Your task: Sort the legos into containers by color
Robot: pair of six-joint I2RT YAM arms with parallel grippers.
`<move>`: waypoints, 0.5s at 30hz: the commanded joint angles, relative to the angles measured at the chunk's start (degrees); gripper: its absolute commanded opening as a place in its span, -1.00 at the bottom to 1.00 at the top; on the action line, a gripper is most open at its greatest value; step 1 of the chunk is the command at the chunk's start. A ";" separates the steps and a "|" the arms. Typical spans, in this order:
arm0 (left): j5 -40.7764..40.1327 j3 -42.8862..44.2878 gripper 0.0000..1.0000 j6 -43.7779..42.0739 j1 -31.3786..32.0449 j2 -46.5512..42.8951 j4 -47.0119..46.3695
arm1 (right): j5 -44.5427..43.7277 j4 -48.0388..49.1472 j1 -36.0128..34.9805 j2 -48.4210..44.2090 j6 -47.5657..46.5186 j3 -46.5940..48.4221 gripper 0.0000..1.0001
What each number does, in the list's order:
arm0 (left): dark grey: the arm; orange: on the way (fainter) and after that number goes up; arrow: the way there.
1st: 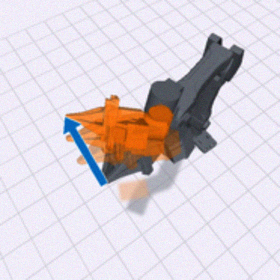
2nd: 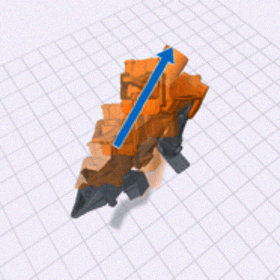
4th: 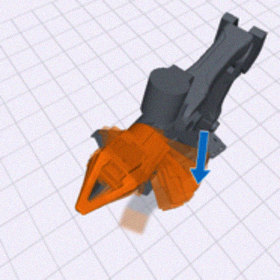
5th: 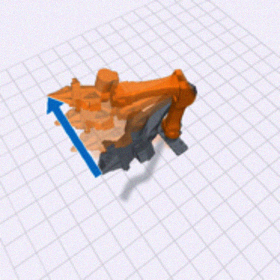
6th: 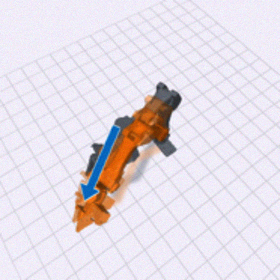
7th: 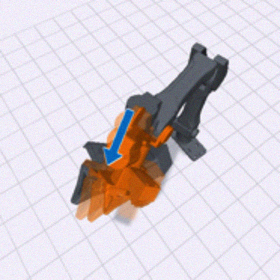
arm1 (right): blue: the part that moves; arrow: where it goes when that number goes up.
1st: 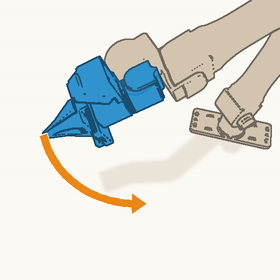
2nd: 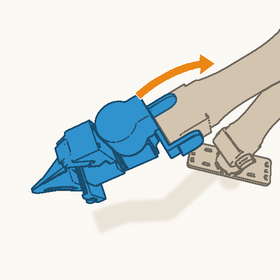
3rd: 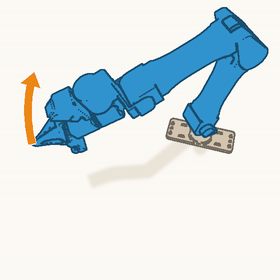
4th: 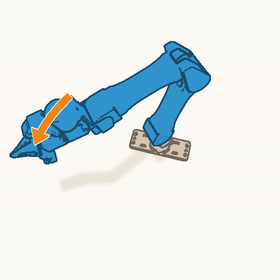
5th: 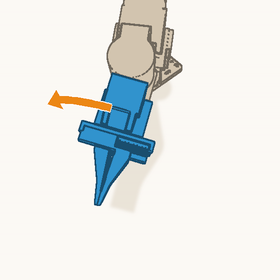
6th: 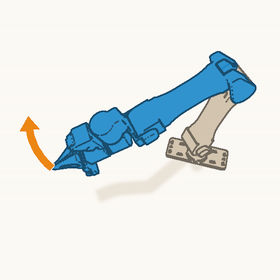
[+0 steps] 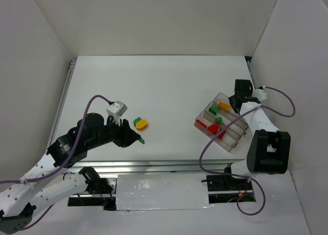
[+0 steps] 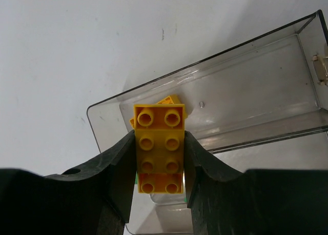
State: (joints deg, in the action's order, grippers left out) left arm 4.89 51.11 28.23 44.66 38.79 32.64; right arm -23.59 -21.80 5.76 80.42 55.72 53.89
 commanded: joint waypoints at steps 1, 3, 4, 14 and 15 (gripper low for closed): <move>1.62 -0.14 -1.00 -1.77 0.07 -0.29 -1.27 | -1.82 1.50 1.61 1.40 2.28 2.71 -0.73; 1.97 -0.05 -1.00 -1.86 0.07 -0.20 -1.53 | -0.76 1.41 2.15 1.75 2.46 2.80 -0.71; 2.32 -0.14 -1.00 -1.95 0.07 -0.20 -1.62 | -0.40 1.59 2.06 1.76 2.81 2.45 -0.60; 2.76 0.13 -1.00 -2.30 0.07 -0.11 -1.62 | 2.06 3.78 2.24 4.74 2.20 2.18 -0.15; 2.67 0.30 -1.00 -2.30 0.07 -0.11 -1.53 | 2.32 3.78 2.24 5.00 2.11 2.19 -0.11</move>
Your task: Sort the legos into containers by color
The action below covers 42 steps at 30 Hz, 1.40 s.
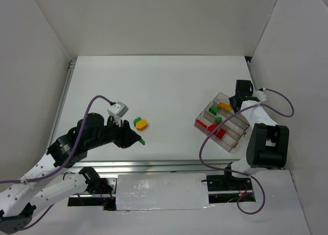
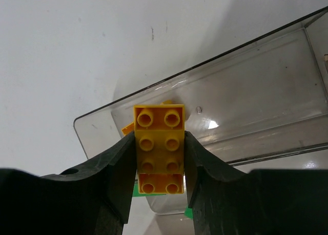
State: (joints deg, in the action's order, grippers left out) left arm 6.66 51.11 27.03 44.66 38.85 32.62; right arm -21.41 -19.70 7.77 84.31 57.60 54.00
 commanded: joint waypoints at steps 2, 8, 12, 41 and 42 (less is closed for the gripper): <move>0.73 0.30 -1.00 -1.10 0.07 0.08 -1.33 | 0.23 1.86 0.23 1.38 0.14 1.90 0.00; 0.90 0.30 -1.00 -1.10 0.07 0.00 -1.51 | 1.11 2.65 0.32 0.59 -0.21 1.11 0.35; 0.55 0.39 -1.00 -1.10 0.07 -0.27 -1.51 | 2.16 1.78 0.23 -0.72 -0.91 1.81 0.39; 31.31 -3.65 -1.00 11.82 -0.02 3.42 -33.85 | 75.56 44.59 -59.27 -31.85 -23.58 -13.75 0.80; 31.49 -3.83 -1.00 11.91 -0.02 3.51 -34.11 | 74.16 43.97 -59.97 -31.23 -24.11 -13.13 0.76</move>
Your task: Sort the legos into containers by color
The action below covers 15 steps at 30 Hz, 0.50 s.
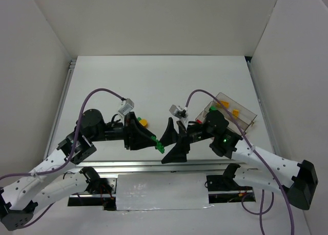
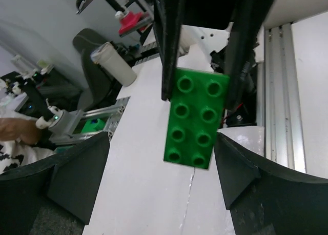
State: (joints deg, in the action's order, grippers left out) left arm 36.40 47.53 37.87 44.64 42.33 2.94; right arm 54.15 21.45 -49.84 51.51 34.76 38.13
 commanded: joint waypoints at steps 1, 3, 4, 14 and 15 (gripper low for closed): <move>1.74 -0.42 -1.00 1.24 0.01 0.04 -4.69 | -1.68 2.28 -2.88 2.80 -1.89 3.35 0.71; 1.57 -0.77 -1.00 1.42 0.01 -0.05 -4.87 | -2.55 1.05 -3.68 3.60 -2.59 4.67 0.40; 1.13 -0.77 -1.00 1.25 -0.08 -0.05 -4.53 | -2.82 1.05 -3.77 4.12 -2.77 4.93 0.20; -25.62 8.09 0.99 -0.34 -0.08 2.14 18.82 | -19.85 -15.36 0.17 5.70 -11.73 3.98 -1.00; -36.82 9.67 0.99 0.45 -0.08 2.67 22.60 | -20.13 -15.82 2.19 7.45 -11.13 3.10 -1.00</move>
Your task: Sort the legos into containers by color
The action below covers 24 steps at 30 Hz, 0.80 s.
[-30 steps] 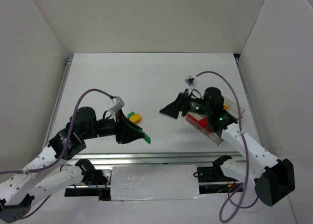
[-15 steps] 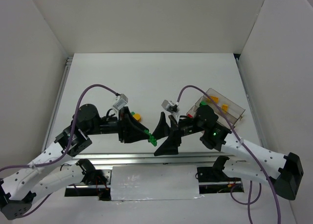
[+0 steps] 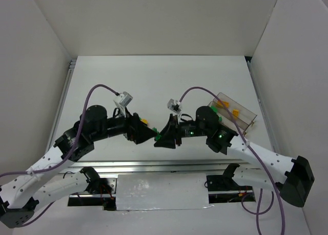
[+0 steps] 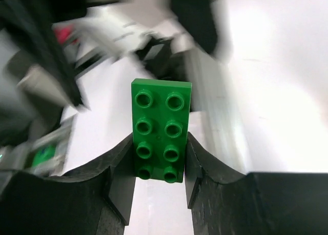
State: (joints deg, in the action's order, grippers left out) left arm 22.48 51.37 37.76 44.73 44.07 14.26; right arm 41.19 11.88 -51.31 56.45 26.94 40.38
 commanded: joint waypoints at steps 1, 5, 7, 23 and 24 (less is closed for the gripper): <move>-29.10 8.54 0.99 2.74 -0.17 1.53 15.06 | -7.00 -6.52 9.85 3.40 -2.25 -0.12 -1.00; -47.94 10.68 0.99 6.45 -0.17 0.32 28.25 | -8.20 -11.14 28.25 7.01 4.77 -4.78 -1.00; -51.48 9.45 0.99 5.58 -0.17 -1.70 28.89 | -14.17 -16.60 32.57 8.32 4.27 -3.91 -1.00; -46.13 1.71 0.99 1.27 -0.17 -3.56 25.82 | -16.85 -21.11 59.30 10.79 12.70 -4.43 -0.95; -45.77 1.45 0.99 1.09 -0.17 -3.56 25.56 | -16.50 -21.02 60.09 11.23 12.70 -4.35 -0.94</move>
State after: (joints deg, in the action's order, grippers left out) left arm -24.56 52.75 40.47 44.64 41.06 42.28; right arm 20.84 -11.38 7.38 67.68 37.95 36.18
